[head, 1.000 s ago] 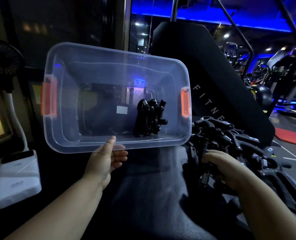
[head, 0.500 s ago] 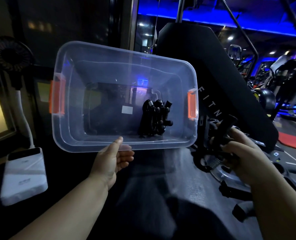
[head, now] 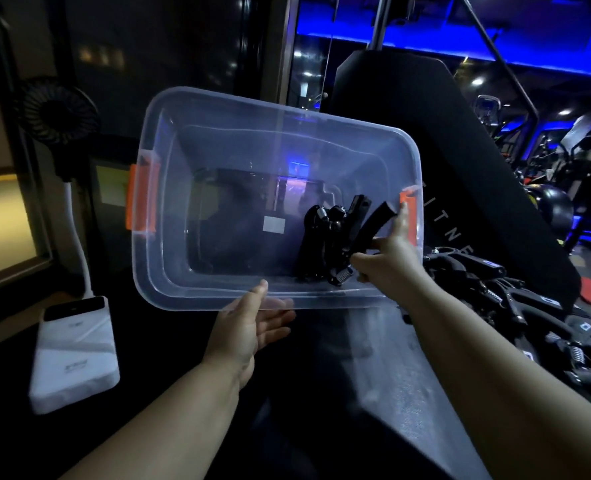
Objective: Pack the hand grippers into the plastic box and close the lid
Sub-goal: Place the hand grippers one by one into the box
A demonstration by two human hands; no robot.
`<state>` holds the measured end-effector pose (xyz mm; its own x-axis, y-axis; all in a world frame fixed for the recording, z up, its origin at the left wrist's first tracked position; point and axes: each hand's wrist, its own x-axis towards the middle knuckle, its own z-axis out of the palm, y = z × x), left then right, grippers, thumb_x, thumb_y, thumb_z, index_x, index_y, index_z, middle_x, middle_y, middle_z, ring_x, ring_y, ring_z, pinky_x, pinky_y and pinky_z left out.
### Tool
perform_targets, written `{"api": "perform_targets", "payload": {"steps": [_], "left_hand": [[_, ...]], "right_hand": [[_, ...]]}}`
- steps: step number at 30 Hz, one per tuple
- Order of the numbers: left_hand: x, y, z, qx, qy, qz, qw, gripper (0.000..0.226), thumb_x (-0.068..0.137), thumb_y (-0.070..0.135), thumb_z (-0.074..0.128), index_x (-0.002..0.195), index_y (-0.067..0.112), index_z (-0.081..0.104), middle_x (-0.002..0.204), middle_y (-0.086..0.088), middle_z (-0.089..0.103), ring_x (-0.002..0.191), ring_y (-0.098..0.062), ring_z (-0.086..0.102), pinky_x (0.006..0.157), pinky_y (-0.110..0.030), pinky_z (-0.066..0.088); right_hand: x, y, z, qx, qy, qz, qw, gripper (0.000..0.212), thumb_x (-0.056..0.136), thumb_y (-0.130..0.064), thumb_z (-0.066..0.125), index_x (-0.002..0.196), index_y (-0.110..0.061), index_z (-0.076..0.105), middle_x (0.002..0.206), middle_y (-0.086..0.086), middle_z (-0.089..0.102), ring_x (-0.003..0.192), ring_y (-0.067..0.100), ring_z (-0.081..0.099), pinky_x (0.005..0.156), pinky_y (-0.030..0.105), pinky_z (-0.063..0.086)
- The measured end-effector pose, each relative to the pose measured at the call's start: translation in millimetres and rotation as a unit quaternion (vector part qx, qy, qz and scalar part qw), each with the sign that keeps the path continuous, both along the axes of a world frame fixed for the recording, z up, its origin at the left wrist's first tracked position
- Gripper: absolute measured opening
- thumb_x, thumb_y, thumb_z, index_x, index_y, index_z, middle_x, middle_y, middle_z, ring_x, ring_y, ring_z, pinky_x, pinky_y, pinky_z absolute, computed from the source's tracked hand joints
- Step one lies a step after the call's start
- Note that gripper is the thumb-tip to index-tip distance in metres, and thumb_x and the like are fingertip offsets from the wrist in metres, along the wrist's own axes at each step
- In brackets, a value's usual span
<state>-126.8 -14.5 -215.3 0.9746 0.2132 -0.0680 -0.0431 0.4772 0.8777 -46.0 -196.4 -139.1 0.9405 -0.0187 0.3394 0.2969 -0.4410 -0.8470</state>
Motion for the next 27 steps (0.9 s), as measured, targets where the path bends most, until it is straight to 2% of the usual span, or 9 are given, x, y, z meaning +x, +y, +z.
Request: {"api": "perform_targets", "payload": {"steps": [4,7,10,13,15,19,23,25,27], "left_hand": [[1.4,0.3,-0.1,-0.037,-0.005,-0.014,0.999,0.036,0.093,0.03,0.053,0.076,0.0,0.062,0.087,-0.021,0.073,0.076,-0.028,0.072,0.066,-0.033,0.058],[1.0,-0.4,1.0,-0.052,-0.008,-0.014,0.999,0.035,0.093,0.03,0.052,0.075,0.001,0.06,0.082,-0.022,0.073,0.071,-0.026,0.072,0.061,-0.031,0.058],[1.0,-0.6,1.4,-0.054,-0.006,-0.012,0.998,0.035,0.094,0.029,0.051,0.074,0.001,0.06,0.079,-0.021,0.073,0.068,-0.025,0.072,0.058,-0.029,0.057],[1.8,-0.3,2.9,-0.057,-0.004,-0.011,0.998,0.036,0.093,0.029,0.051,0.071,0.002,0.06,0.078,-0.021,0.073,0.067,-0.025,0.071,0.056,-0.028,0.056],[1.8,0.2,3.3,-0.053,-0.002,-0.012,0.999,0.036,0.093,0.029,0.051,0.07,0.003,0.06,0.079,-0.021,0.073,0.068,-0.025,0.071,0.056,-0.028,0.056],[1.5,1.2,2.5,-0.046,-0.001,-0.015,0.999,0.039,0.093,0.03,0.052,0.065,0.006,0.064,0.083,-0.021,0.073,0.072,-0.028,0.071,0.061,-0.032,0.055],[1.4,2.0,2.4,-0.046,-0.002,-0.018,0.999,0.038,0.094,0.03,0.051,0.068,0.005,0.063,0.081,-0.019,0.073,0.07,-0.026,0.071,0.059,-0.03,0.055],[1.6,2.1,2.2,-0.048,-0.003,-0.019,0.999,0.038,0.093,0.03,0.05,0.069,0.004,0.063,0.08,-0.019,0.073,0.069,-0.025,0.071,0.059,-0.029,0.055],[1.7,2.3,2.1,-0.049,-0.001,-0.02,0.999,0.037,0.093,0.03,0.051,0.07,0.004,0.063,0.081,-0.019,0.073,0.07,-0.025,0.072,0.059,-0.029,0.055]], "right_hand": [[20.0,16.0,-7.7,-0.136,0.027,-0.049,0.989,0.111,0.076,-0.015,0.065,0.15,-0.023,-0.018,0.092,0.009,0.068,0.075,0.028,0.066,0.058,0.031,0.05],[30.8,27.5,-10.9,-0.216,0.031,-0.087,0.972,0.09,0.077,-0.018,0.063,0.149,-0.011,0.009,0.103,0.015,0.065,0.091,0.034,0.064,0.066,0.031,0.044],[43.4,37.3,-8.3,-0.285,0.028,-0.102,0.953,0.04,0.077,-0.013,0.058,0.116,-0.007,0.047,0.094,0.015,0.063,0.091,0.036,0.063,0.064,0.029,0.038],[47.1,46.7,-2.0,-0.337,0.013,-0.096,0.936,0.009,0.077,-0.011,0.055,0.084,-0.011,0.05,0.076,0.009,0.057,0.081,0.034,0.063,0.06,0.028,0.037],[47.8,52.2,0.3,-0.354,0.014,-0.094,0.93,0.008,0.081,-0.01,0.055,0.082,-0.013,0.048,0.075,0.009,0.054,0.081,0.034,0.061,0.062,0.029,0.039],[52.7,60.8,3.2,-0.365,0.037,-0.115,0.923,0.022,0.084,-0.013,0.059,0.103,-0.006,0.051,0.094,0.014,0.061,0.094,0.033,0.063,0.065,0.029,0.04],[58.8,69.3,8.7,-0.437,0.067,-0.089,0.892,0.007,0.086,-0.011,0.055,0.091,-0.005,0.055,0.088,0.012,0.059,0.088,0.028,0.063,0.058,0.026,0.046],[63.4,66.4,10.0,-0.404,0.084,-0.084,0.907,0.011,0.082,-0.016,0.06,0.092,-0.011,0.058,0.08,0.009,0.058,0.078,0.027,0.059,0.051,0.023,0.039],[67.6,61.6,8.8,-0.347,0.098,-0.079,0.929,0.023,0.078,-0.022,0.066,0.099,-0.012,0.062,0.089,0.009,0.061,0.087,0.029,0.062,0.061,0.024,0.042]]}}
